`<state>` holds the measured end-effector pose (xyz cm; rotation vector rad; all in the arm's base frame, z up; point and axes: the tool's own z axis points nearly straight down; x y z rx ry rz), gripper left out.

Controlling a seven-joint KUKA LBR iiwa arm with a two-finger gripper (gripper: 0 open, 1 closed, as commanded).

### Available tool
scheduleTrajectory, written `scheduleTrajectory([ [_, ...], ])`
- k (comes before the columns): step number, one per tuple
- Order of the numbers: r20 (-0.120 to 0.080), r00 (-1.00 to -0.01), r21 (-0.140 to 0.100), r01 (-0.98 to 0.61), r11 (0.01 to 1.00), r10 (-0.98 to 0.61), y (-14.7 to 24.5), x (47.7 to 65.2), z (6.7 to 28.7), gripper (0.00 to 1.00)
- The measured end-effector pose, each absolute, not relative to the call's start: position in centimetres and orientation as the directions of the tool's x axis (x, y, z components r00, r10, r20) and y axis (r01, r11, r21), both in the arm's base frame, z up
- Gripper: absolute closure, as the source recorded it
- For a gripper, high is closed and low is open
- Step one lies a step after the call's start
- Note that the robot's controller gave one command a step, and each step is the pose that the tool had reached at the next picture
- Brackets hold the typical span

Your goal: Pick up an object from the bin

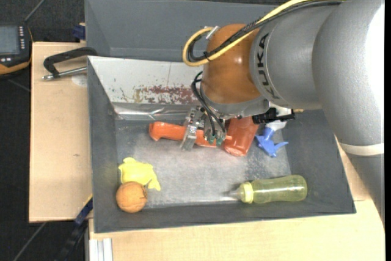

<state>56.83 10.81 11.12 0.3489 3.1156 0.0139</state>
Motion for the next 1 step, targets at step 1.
scheduleTrajectory([
  [1, -0.003, -0.975, 0.009, 0.221, 0.975, 0.221, 10.80, 56.79, 11.57, 1.00],
])
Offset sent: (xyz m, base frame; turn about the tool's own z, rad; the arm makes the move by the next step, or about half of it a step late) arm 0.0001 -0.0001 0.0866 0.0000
